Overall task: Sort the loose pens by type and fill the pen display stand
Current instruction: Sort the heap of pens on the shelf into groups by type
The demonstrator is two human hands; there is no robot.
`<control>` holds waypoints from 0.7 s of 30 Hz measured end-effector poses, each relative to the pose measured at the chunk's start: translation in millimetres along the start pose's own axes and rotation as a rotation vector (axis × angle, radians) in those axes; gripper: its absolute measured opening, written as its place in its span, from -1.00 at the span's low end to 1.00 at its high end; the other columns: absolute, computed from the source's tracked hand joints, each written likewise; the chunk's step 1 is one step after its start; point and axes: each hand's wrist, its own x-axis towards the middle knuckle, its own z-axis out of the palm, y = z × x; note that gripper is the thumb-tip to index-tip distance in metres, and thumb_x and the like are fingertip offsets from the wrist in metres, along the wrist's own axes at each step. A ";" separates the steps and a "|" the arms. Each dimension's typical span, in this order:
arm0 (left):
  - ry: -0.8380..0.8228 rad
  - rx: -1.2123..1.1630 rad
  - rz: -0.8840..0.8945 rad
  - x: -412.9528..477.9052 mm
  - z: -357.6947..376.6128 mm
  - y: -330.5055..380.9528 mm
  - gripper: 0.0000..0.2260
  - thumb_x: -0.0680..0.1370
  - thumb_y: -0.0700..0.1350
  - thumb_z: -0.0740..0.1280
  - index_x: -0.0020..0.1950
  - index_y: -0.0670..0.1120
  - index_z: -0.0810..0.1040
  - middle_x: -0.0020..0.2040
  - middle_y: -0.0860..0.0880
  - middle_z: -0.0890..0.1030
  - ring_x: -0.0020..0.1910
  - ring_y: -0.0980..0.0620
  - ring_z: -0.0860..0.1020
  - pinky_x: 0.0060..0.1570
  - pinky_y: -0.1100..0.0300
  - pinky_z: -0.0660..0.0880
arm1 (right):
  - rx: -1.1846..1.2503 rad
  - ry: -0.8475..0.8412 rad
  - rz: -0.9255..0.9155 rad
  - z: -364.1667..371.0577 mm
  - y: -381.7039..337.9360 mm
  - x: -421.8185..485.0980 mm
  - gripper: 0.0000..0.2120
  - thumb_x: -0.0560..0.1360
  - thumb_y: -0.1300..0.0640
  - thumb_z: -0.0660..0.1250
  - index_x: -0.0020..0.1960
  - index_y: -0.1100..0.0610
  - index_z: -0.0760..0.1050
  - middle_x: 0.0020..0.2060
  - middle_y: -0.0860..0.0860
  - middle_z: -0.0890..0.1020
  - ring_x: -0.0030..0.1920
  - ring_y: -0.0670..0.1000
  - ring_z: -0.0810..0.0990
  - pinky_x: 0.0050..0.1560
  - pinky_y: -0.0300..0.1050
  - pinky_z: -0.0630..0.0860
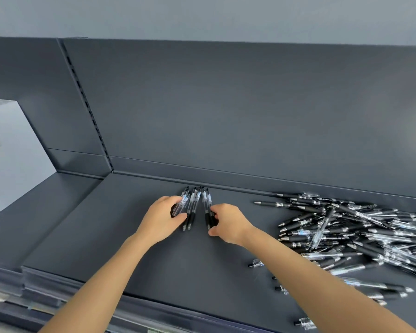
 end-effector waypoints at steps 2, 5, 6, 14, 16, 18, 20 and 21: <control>-0.008 -0.013 0.007 0.7 1.1 2.7 -0.56 0.54 -0.02 0.34 0.41 0.00 0.40 0.32 0.05 0.44 0.29 0.05 0.43 0.27 0.17 0.36 | 0.016 -0.023 -0.015 4.7 -6.1 3.7 -0.76 0.41 0.21 0.42 -0.23 0.16 0.33 -0.14 0.08 0.54 -0.05 0.12 0.52 -0.20 -0.13 0.47; -0.014 -0.012 0.009 -0.9 1.2 4.7 -0.54 0.53 -0.01 0.35 0.42 0.00 0.38 0.35 0.05 0.41 0.30 0.06 0.41 0.26 0.20 0.33 | 0.033 -0.036 -0.056 7.7 -6.5 5.0 -0.83 0.44 0.21 0.39 -0.02 0.24 0.47 0.07 0.16 0.58 0.13 0.14 0.55 0.02 -0.05 0.54; -0.012 -0.006 0.013 -2.9 0.9 5.6 -0.54 0.54 0.00 0.34 0.43 0.00 0.37 0.36 0.06 0.39 0.31 0.06 0.40 0.27 0.21 0.33 | 0.039 -0.025 -0.066 6.3 -3.3 4.3 -0.75 0.46 0.22 0.37 0.11 0.24 0.48 0.12 0.16 0.57 0.16 0.14 0.54 0.08 -0.01 0.54; -0.026 0.098 0.255 -25.2 6.5 53.2 -0.50 0.55 0.12 0.29 0.47 0.04 0.31 0.44 0.15 0.29 0.43 0.14 0.23 0.37 0.21 0.25 | -0.044 0.255 -0.178 -46.4 48.5 -40.4 -0.62 0.54 0.23 0.29 0.35 0.12 0.43 0.29 0.05 0.50 0.26 0.01 0.49 0.23 -0.24 0.35; -0.045 0.093 0.319 -31.0 13.2 72.6 -0.51 0.55 0.13 0.28 0.46 0.06 0.31 0.42 0.18 0.30 0.42 0.19 0.22 0.33 0.30 0.20 | -0.031 0.307 -0.151 -59.6 67.4 -58.1 -0.66 0.53 0.25 0.29 0.30 0.14 0.48 0.23 0.04 0.55 0.20 0.00 0.53 0.18 -0.28 0.36; -0.076 0.089 0.379 -37.2 22.1 91.8 -0.52 0.56 0.14 0.27 0.45 0.07 0.32 0.39 0.21 0.30 0.38 0.24 0.22 0.26 0.36 0.18 | -0.034 0.348 -0.117 -69.7 88.8 -77.3 -0.69 0.52 0.27 0.29 0.26 0.14 0.53 0.17 0.05 0.59 0.13 -0.01 0.56 0.11 -0.32 0.37; -0.121 0.107 0.447 -42.8 33.5 110.4 -0.53 0.56 0.15 0.25 0.44 0.08 0.32 0.38 0.22 0.31 0.36 0.25 0.23 0.26 0.36 0.21 | -0.043 0.367 -0.091 -76.4 109.3 -98.3 -0.72 0.52 0.28 0.29 0.22 0.16 0.56 0.10 0.05 0.63 0.07 0.00 0.59 0.11 -0.27 0.43; -0.142 0.116 0.476 -45.3 38.9 118.4 -0.54 0.56 0.16 0.25 0.44 0.08 0.33 0.38 0.21 0.31 0.37 0.25 0.24 0.27 0.35 0.22 | -0.059 0.371 -0.088 -78.4 118.4 -107.5 -0.74 0.52 0.27 0.29 0.19 0.16 0.57 0.06 0.05 0.64 0.05 0.01 0.60 0.11 -0.21 0.47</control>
